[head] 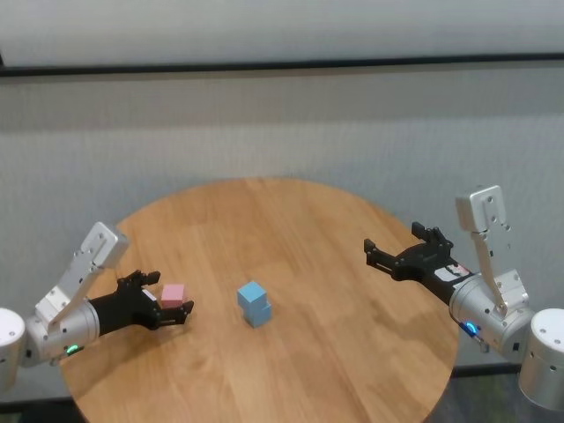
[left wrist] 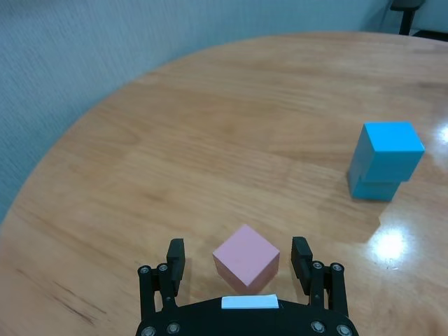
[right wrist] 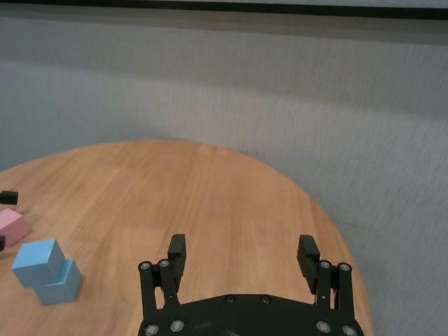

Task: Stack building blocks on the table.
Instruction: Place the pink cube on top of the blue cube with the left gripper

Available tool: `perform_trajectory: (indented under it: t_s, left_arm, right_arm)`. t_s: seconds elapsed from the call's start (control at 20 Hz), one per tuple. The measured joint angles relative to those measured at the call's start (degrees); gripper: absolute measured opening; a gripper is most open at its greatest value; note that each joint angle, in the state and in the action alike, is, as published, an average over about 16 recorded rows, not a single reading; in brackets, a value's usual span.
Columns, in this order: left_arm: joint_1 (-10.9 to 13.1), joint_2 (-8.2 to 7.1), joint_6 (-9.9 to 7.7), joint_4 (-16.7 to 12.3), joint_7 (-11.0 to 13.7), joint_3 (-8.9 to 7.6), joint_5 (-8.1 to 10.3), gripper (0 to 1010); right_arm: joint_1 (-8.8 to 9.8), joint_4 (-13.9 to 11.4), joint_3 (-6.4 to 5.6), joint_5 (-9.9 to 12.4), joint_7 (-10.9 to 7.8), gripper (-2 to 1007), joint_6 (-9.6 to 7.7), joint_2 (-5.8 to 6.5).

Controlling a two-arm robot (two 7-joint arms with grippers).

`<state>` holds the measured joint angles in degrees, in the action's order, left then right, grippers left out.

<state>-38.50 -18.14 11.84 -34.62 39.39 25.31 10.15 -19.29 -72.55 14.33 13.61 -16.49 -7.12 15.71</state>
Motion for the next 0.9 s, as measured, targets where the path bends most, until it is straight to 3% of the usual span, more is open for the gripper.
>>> perform_trajectory:
  t_s: [0.5, 0.9]
  left_arm:
    - [-0.52, 0.58, -0.09, 1.38, 0.38, -0.19, -0.86, 970]
    - [-0.46, 0.63, -0.41, 1.23, 0.78, -0.27, -1.30, 813]
  right_arm:
    - [0.00, 0.00, 0.00, 0.00, 0.00, 1005, 0.00, 0.00]
    - [0.00, 0.00, 0.00, 0.00, 0.00, 1004, 0.00, 0.00]
